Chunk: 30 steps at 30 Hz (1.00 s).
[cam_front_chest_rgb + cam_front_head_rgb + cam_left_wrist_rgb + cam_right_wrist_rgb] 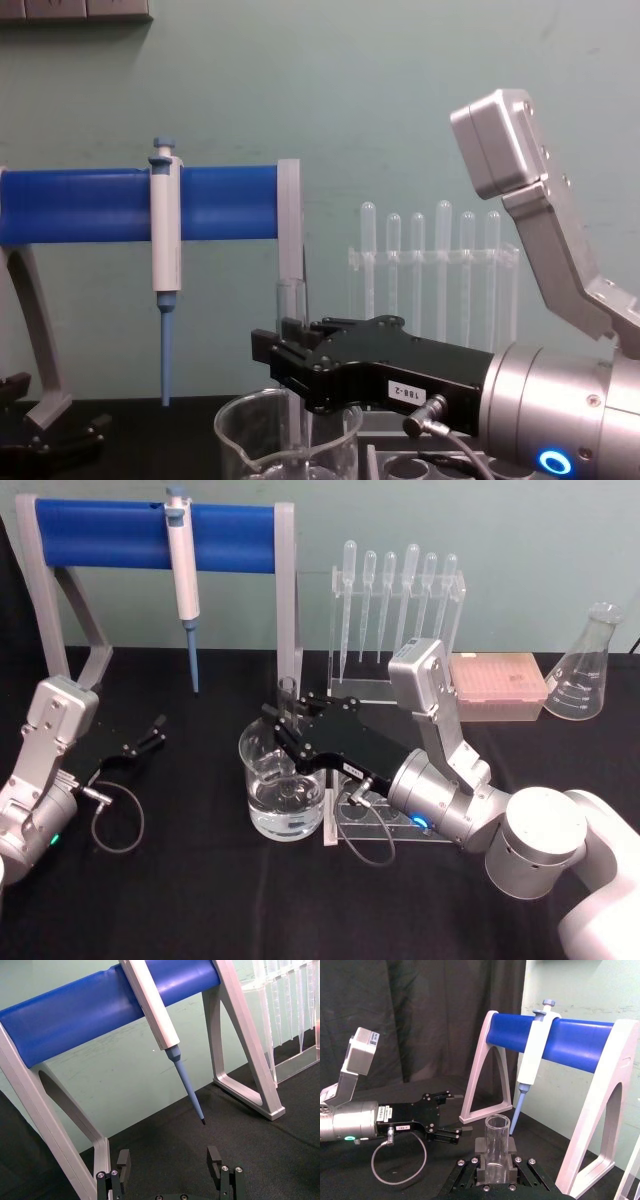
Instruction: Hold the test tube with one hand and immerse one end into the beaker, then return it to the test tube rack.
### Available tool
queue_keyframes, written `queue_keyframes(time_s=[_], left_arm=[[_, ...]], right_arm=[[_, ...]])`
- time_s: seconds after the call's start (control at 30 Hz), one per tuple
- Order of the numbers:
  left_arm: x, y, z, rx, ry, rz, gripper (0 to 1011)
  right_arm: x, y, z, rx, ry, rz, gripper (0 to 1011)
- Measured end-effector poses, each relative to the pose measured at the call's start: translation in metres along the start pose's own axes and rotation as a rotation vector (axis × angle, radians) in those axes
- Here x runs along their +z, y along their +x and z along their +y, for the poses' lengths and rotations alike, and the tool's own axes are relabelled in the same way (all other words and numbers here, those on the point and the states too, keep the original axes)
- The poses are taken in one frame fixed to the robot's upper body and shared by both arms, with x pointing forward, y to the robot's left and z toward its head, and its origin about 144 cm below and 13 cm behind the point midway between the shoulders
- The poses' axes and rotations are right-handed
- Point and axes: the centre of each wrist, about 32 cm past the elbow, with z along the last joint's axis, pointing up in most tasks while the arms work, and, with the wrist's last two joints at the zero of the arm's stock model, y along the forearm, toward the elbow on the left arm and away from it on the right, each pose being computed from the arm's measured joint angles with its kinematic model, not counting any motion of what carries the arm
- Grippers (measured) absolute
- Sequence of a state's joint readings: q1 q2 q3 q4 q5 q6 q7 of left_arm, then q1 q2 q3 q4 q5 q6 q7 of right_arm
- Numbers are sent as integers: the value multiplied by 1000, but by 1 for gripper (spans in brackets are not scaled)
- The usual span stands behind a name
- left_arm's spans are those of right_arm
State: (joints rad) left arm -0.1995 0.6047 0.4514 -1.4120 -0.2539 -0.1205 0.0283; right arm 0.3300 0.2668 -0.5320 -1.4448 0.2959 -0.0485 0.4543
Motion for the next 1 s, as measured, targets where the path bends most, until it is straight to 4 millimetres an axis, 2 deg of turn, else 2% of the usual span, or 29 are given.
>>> queue_keyframes(time_s=[1.0], left_arm=[[0, 0, 0, 0, 0, 0, 1000]], right_arm=[[0, 0, 0, 0, 0, 0, 225]])
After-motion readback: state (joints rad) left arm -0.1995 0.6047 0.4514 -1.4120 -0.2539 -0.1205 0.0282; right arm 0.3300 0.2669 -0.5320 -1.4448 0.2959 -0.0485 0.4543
